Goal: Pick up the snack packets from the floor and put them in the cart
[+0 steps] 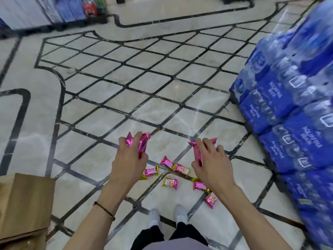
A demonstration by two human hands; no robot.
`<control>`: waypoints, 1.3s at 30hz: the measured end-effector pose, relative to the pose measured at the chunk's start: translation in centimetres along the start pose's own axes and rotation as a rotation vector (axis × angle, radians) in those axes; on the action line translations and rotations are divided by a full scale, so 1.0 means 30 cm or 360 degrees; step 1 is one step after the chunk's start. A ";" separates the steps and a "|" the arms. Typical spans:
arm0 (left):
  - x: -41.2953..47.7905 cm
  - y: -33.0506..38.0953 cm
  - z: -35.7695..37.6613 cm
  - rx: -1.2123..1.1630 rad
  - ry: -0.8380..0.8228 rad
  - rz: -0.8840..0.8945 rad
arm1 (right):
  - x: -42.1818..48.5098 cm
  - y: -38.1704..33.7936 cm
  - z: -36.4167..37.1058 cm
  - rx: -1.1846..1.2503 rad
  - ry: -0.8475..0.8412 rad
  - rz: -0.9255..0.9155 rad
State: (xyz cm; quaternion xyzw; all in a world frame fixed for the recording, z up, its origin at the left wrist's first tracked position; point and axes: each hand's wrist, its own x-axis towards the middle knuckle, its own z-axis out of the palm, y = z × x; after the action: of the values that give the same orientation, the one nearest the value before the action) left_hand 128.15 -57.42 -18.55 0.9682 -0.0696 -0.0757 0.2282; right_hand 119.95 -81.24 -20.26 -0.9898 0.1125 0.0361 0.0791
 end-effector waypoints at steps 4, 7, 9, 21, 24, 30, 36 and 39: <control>0.028 0.110 0.009 0.0013 -0.0075 0.0110 | -0.052 0.072 -0.054 -0.0011 0.0026 0.0153; 0.038 0.200 0.014 0.0023 -0.0157 0.0308 | -0.109 0.104 -0.099 -0.0024 0.0124 0.0305; 0.039 0.258 0.019 0.0110 -0.0178 0.0420 | -0.151 0.117 -0.137 -0.0077 0.0187 0.0430; -0.099 0.592 0.069 0.0209 -0.0455 0.1194 | -0.604 0.116 -0.246 -0.0145 0.0543 0.1413; -0.211 0.668 0.097 0.0205 -0.0522 0.1428 | -0.756 0.090 -0.250 -0.0154 0.0556 0.1622; -0.503 0.791 0.154 0.0118 -0.0719 0.1850 | -1.074 0.051 -0.242 -0.0190 0.0569 0.2035; -0.861 0.863 0.208 0.0149 -0.0883 0.2215 | -1.443 -0.021 -0.197 -0.0124 0.0517 0.2468; -1.076 0.872 0.236 0.0146 -0.1000 0.2372 | -1.643 -0.069 -0.166 -0.0084 0.0541 0.2621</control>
State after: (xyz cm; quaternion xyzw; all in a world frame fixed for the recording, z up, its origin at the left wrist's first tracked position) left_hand 92.66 -78.18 -9.27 0.6093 -0.7603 -0.1694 0.1485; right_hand 72.77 -69.36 -10.65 -0.5851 0.8083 -0.0645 -0.0137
